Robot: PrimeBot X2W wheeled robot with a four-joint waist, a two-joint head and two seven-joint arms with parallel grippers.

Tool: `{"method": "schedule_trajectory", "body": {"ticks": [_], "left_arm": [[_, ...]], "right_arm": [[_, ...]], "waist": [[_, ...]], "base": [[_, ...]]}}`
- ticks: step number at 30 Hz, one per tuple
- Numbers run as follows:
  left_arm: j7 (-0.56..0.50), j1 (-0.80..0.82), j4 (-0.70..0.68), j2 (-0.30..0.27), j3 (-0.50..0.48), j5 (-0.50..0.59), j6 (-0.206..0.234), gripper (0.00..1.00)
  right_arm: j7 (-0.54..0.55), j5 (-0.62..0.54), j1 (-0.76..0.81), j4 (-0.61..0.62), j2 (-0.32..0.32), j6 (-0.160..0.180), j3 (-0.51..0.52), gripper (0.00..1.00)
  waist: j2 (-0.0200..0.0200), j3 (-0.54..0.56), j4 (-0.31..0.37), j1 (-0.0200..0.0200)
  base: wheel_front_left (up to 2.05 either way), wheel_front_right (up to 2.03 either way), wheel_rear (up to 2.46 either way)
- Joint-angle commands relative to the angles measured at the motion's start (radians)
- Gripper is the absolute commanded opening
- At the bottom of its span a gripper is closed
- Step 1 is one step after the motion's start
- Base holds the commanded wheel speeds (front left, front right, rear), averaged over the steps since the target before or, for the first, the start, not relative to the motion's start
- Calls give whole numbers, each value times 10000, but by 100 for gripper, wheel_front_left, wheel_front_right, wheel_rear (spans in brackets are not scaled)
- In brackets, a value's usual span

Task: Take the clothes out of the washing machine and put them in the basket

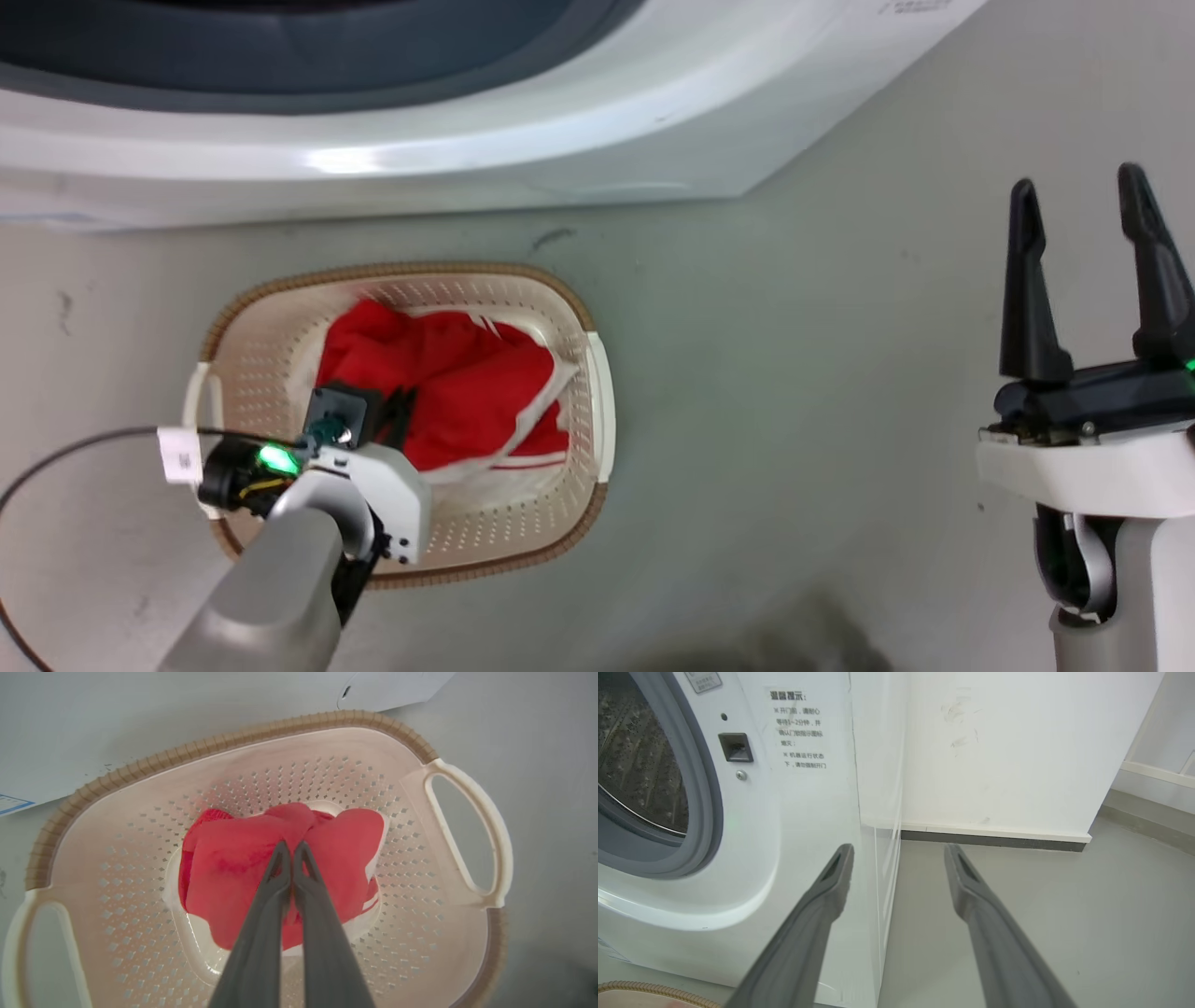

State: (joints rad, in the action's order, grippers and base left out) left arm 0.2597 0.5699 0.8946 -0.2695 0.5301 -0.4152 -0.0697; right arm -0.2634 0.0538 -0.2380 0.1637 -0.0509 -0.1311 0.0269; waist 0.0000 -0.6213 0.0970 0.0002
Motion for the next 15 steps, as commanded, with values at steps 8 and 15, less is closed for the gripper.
{"method": "schedule_trajectory", "body": {"ticks": [8,15], "left_arm": [[-31,1847,2649,82,253,290,-212,0],[-377,2379,3585,214,329,154,-351,0]], "right_arm": [[-20,227,-696,210,15,7,71,100],[-20,302,-938,233,14,7,110,100]], "waist": [[0,-1797,581,-2],[0,-2234,696,-2]], "base": [[0,0,0],[0,0,0]]}}
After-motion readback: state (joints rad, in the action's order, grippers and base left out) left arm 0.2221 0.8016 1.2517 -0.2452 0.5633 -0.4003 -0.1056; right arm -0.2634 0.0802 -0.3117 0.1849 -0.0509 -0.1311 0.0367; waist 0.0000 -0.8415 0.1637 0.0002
